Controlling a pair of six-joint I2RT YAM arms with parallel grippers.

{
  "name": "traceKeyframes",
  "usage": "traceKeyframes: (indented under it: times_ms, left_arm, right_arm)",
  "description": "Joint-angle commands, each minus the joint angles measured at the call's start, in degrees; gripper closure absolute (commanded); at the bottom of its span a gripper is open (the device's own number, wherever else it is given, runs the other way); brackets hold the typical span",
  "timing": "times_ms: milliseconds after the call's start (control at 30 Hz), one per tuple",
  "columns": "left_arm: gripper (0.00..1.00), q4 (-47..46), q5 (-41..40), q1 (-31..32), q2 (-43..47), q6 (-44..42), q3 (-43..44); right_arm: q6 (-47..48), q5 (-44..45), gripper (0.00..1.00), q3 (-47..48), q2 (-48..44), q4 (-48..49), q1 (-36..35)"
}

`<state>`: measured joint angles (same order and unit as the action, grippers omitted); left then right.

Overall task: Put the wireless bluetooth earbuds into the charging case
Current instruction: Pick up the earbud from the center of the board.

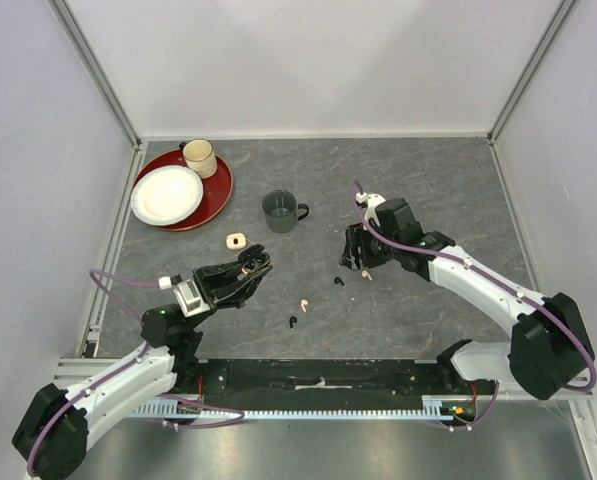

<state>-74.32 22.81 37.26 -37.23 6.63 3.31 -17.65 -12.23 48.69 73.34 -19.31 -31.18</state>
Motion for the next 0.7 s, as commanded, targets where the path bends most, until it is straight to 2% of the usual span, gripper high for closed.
traceKeyframes:
  times_ms: [0, 300, 667]
  left_arm:
    - [0.98, -3.6, -0.5, 0.1, 1.3, -2.0, -0.4]
    - [0.98, -1.9, -0.8, 0.1, 2.6, -1.7, -0.3]
    - [0.98, -1.3, -1.0, 0.1, 2.3, -1.7, -0.3]
  right_arm:
    - [3.3, 0.2, 0.35, 2.5, 3.5, 0.1, -2.2]
    - [4.1, 8.0, 0.35, 3.7, 10.8, 0.4, -6.2]
    - [5.4, 8.4, 0.38, 6.5, 17.5, 1.4, -8.1]
